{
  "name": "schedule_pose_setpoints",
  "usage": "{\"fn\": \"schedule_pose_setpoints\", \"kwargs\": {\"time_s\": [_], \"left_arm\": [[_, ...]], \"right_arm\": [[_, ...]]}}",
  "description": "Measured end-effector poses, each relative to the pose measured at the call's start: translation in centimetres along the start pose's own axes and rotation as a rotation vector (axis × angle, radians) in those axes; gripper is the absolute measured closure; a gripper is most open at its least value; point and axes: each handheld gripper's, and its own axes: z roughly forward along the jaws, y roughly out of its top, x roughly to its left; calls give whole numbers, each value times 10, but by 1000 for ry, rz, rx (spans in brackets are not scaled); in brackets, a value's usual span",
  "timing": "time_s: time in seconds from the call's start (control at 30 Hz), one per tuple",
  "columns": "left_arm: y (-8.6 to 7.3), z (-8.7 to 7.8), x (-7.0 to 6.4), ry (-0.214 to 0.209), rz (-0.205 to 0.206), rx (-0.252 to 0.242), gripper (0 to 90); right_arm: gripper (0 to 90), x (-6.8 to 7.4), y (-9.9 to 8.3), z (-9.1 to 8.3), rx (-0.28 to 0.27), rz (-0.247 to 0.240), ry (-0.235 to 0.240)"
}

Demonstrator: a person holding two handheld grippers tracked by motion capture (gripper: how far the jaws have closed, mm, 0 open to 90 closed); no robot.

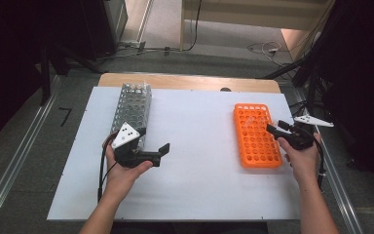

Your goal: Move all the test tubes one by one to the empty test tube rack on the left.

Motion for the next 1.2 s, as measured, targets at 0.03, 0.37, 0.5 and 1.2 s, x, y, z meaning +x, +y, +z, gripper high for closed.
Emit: {"fn": "schedule_pose_setpoints", "kwargs": {"time_s": [0.03,0.37,0.5,1.2], "left_arm": [[0,0,0,0,-2,2,0],[-2,1,1,1,-7,11,0],[-2,1,1,1,-8,8,0],[0,-1,0,0,-3,0,0]], "right_arm": [[483,0,-1,2,12,-1,4],[615,2,-11,10,40,-48,-38],[649,1,-17,8,10,-36,-40],[740,1,-8,-9,-61,-29,-36]]}}
